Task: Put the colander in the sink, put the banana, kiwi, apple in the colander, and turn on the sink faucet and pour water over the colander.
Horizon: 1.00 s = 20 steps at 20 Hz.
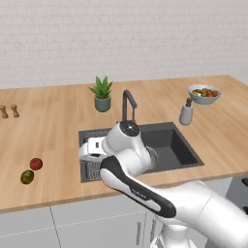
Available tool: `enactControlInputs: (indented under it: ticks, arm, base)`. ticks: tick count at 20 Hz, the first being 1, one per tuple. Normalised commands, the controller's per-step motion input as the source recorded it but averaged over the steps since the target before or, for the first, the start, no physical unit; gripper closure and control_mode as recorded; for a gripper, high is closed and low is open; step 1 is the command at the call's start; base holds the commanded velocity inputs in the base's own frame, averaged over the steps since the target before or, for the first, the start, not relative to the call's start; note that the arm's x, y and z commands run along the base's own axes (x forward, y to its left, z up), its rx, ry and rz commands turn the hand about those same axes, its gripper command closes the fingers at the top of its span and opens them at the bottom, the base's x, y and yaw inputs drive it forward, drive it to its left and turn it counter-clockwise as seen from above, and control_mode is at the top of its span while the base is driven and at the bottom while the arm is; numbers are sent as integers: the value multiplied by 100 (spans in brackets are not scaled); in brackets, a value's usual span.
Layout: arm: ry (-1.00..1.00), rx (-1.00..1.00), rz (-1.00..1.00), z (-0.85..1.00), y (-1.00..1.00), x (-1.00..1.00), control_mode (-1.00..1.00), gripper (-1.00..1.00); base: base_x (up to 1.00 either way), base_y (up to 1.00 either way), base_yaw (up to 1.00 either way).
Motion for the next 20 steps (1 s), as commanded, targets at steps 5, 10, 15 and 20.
enactControlInputs:
  ticks: [5, 10, 15, 20]
  arm:
    - [0, 1, 0, 0, 90, 23, -100, -100]
    - [0, 6, -8, 0, 72, 38, -100, -100]
    - [3, 12, -2, 0, 59, 39, -100, -100]
    - [12, 1, -1, -15, 41, 25, -100, -100]
  base:
    - [0, 0, 0]
    - [0, 0, 0]
    - [0, 0, 0]
    - [0, 0, 0]
